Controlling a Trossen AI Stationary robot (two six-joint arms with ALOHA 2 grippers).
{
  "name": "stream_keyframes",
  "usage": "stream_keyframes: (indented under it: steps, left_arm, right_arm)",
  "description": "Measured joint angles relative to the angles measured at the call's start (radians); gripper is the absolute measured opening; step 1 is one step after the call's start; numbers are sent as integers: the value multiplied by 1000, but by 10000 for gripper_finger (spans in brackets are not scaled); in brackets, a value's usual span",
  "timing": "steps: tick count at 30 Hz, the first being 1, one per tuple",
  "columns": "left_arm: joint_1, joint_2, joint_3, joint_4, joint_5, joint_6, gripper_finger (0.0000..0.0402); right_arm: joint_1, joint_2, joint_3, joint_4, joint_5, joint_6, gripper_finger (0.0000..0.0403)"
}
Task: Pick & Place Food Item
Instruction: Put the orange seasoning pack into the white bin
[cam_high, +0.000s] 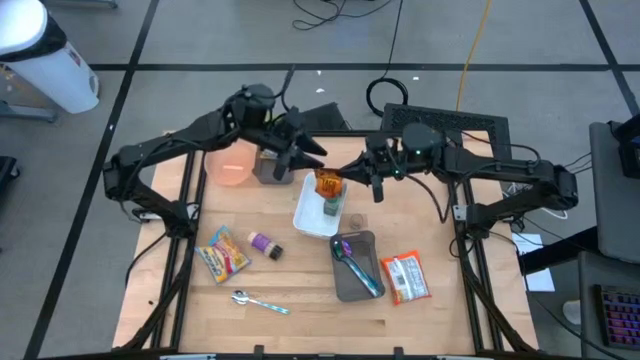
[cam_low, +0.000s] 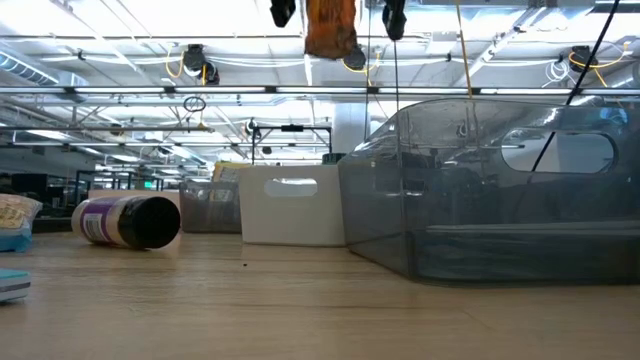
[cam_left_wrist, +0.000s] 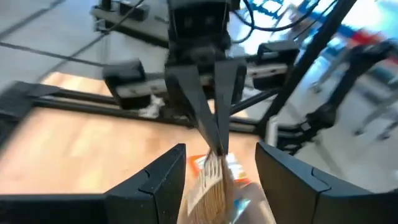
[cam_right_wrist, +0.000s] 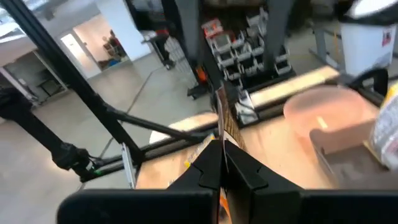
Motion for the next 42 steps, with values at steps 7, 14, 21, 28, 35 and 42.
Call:
stream_keyframes:
  steps: [7,14,21,28,35,42]
  left_arm:
    - [-36,84,207,-343,-119,146,202]
    - [-67,182,330,-537,-128,180,202]
    - [-95,250,373,-590,-127,197,202]
    - [-96,257,373,-632,-133,215,202]
    - [-96,257,373,-658,-169,216,173]
    - [-97,257,373,-654,-170,224,97]
  right_arm:
    - [2,57,-1,-1,-26,17,0]
    - [4,84,-1,22,-55,18,0]
    - [9,98,-1,43,-75,22,0]
    - [9,103,-1,47,-75,21,0]
    - [9,102,-1,48,-75,18,0]
    - [8,102,-1,47,-73,18,0]
